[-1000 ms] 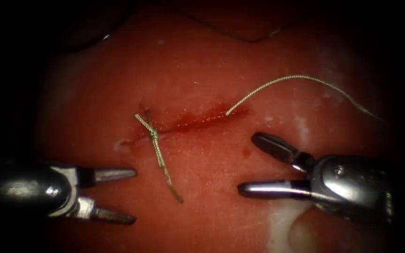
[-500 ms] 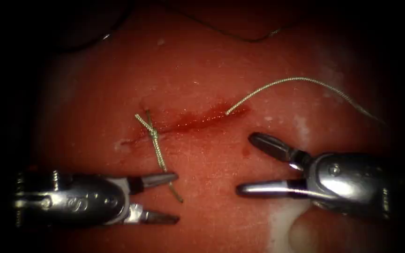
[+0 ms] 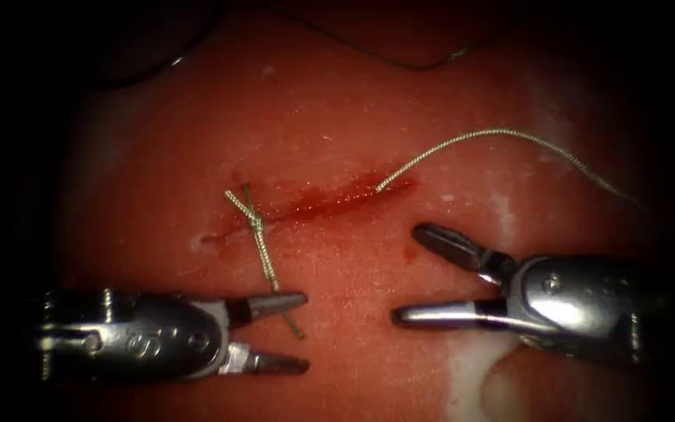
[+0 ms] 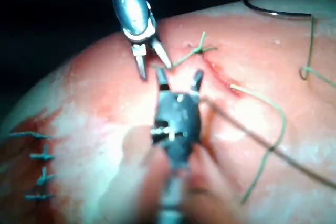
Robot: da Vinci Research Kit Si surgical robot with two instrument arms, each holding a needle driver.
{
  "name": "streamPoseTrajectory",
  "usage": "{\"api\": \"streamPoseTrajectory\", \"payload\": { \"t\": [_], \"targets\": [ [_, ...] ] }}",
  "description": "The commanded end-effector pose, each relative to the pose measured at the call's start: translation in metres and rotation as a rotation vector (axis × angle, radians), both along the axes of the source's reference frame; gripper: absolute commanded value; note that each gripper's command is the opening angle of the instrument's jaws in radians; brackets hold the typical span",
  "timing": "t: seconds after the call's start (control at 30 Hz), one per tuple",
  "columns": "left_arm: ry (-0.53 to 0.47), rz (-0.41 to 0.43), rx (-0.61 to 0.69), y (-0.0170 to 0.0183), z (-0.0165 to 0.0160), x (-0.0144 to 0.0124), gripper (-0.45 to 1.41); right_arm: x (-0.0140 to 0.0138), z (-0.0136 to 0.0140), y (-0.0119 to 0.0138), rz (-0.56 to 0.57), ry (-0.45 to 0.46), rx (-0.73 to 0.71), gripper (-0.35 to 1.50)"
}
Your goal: Wound Closure
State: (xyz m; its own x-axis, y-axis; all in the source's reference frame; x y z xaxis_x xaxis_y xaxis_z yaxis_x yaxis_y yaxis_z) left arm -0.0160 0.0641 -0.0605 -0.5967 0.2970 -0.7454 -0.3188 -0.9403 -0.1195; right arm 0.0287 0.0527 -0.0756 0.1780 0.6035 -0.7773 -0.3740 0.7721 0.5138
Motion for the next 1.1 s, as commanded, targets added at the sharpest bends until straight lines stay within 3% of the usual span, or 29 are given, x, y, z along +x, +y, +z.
{"api": "streamPoseTrajectory", "payload": {
  "t": [0.03,0.17,0.57,0.63,0.7,0.87,1.0,1.1],
  "targets": [
    [-0.001,0.010,-0.011,-0.0003,0.0005,-0.0005,0.36,0.0006,0.0004,-0.0003,-0.001,0.002,0.000,1.28],
    [-0.031,0.000,-0.029,-0.0001,0.0004,-0.0005,0.19,0.0006,0.0004,-0.0003,0.001,0.001,-0.001,1.28],
    [-0.063,-0.011,-0.044,0.0003,-0.0010,-0.0011,0.23,0.0006,0.0004,-0.0003,0.001,0.001,-0.001,1.28],
    [-0.071,0.007,-0.053,0.0002,-0.0012,-0.0011,0.07,0.0006,0.0004,-0.0003,0.001,0.000,-0.001,1.28],
    [-0.077,0.029,-0.063,0.0000,-0.0010,-0.0012,-0.35,0.0006,0.0004,-0.0003,0.001,0.000,-0.001,1.28],
    [-0.096,0.048,-0.065,0.0002,0.0002,-0.0005,-0.35,0.0006,0.0004,-0.0004,0.003,-0.001,-0.002,1.28],
    [-0.150,-0.010,-0.011,0.0011,-0.0013,0.0003,-0.35,0.0008,0.0004,-0.0003,0.005,-0.002,-0.002,1.28],
    [-0.164,-0.014,0.004,0.0016,-0.0022,0.0010,-0.35,0.0010,0.0005,-0.0002,0.004,-0.001,-0.001,1.16]
  ]
}}
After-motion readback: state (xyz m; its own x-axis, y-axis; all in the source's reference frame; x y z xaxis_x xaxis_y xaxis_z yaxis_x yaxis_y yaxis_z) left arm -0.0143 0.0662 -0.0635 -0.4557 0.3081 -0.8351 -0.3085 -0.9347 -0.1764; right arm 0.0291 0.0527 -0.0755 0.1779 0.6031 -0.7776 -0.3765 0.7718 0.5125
